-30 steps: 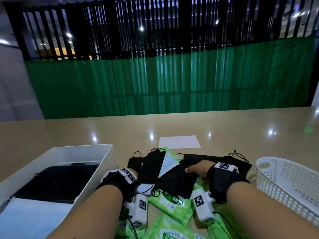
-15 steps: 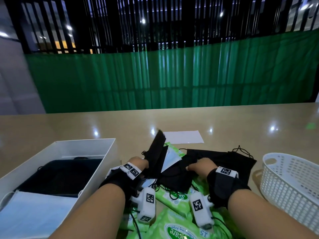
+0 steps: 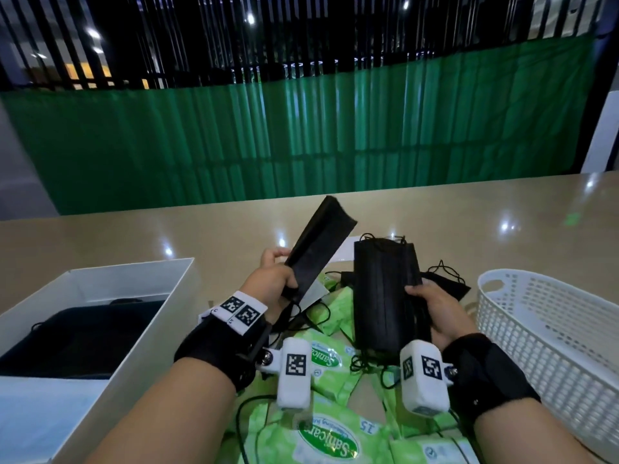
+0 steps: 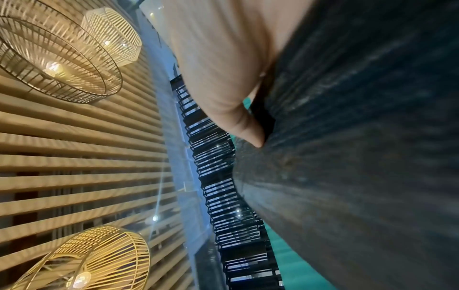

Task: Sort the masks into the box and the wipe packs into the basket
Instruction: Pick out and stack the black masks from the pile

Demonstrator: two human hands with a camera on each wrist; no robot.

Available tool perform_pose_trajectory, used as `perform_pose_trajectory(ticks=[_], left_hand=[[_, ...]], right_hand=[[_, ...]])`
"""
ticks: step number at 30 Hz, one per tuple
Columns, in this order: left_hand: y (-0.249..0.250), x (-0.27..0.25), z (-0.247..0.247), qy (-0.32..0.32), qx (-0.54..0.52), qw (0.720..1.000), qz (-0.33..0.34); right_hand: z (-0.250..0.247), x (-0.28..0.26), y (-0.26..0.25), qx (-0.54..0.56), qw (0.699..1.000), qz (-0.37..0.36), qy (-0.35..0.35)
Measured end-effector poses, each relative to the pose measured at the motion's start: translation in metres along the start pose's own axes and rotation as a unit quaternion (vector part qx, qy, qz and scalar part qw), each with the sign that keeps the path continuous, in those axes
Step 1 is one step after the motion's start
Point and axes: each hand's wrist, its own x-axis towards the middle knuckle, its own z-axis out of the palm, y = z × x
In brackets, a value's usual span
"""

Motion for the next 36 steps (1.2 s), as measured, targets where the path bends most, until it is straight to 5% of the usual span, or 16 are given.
perform_pose_trajectory(ticks=[6, 11, 16, 20, 31, 36], left_hand=[[0.013, -0.028, 0.029, -0.114, -0.071, 0.99, 0.043], [0.017, -0.037, 0.044, -0.16, -0.114, 0.981, 0.007], [0.005, -0.038, 0.06, -0.162, -0.179, 0.97, -0.012], [-0.019, -0.041, 0.065, -0.167, -0.132, 0.976, -0.036], [-0.042, -0.026, 0.058, -0.022, 0.055, 0.998, -0.004], [-0.045, -0.025, 0.056, -0.091, 0.071, 0.988, -0.1]], right_hand=[[0.002, -0.008, -0.004, -0.053, 0.995, -0.086, 0.021], [0.005, -0.007, 0.004, -0.1, 0.994, -0.048, -0.009], [0.005, -0.009, 0.004, -0.026, 1.0, 0.002, 0.009], [0.009, -0.013, 0.002, 0.041, 0.998, 0.027, -0.029], [0.01, -0.013, 0.01, 0.008, 0.999, -0.018, -0.046], [0.012, -0.016, 0.006, 0.04, 0.995, -0.038, -0.079]])
